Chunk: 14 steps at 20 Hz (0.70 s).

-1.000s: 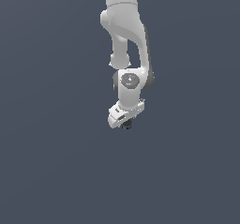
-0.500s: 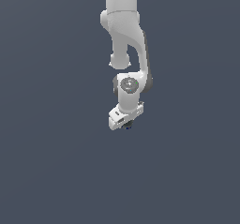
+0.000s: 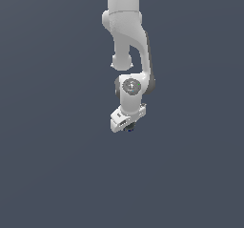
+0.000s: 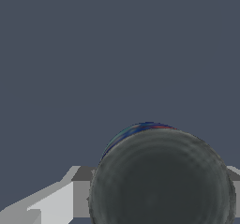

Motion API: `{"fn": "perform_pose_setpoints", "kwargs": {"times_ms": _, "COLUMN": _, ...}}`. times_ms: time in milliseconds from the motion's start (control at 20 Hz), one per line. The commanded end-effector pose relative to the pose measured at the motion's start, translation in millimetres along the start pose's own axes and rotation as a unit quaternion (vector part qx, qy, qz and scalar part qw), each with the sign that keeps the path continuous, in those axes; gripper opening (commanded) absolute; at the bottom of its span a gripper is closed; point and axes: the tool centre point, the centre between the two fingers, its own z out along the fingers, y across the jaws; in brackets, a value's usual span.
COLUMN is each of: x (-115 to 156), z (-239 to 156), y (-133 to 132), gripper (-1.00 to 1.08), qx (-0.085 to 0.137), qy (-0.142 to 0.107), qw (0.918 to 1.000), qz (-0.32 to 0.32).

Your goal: Pick up the object and move it to a goal position.

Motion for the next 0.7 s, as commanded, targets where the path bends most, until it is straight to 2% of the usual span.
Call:
{"fn": "perform_pose_setpoints", "kwargs": {"times_ms": 0, "x": -1.3, "z": -1.3, "y": 0.4, "gripper": -1.0, "qx": 0.0, "qy": 0.0, "qw": 1.0, "qz": 0.0}}
{"fn": "perform_pose_setpoints", "kwargs": {"times_ms": 300, "x": -14.3, "z": -13.0, "y": 2.1, "gripper": -1.0, "qx": 0.0, "qy": 0.0, "qw": 1.0, "qz": 0.0}}
{"fn": "perform_pose_setpoints", "kwargs": {"times_ms": 650, "x": -46.0, "z": -41.7, "y": 6.1, "gripper": -1.0, "qx": 0.0, "qy": 0.0, "qw": 1.0, "qz": 0.0}}
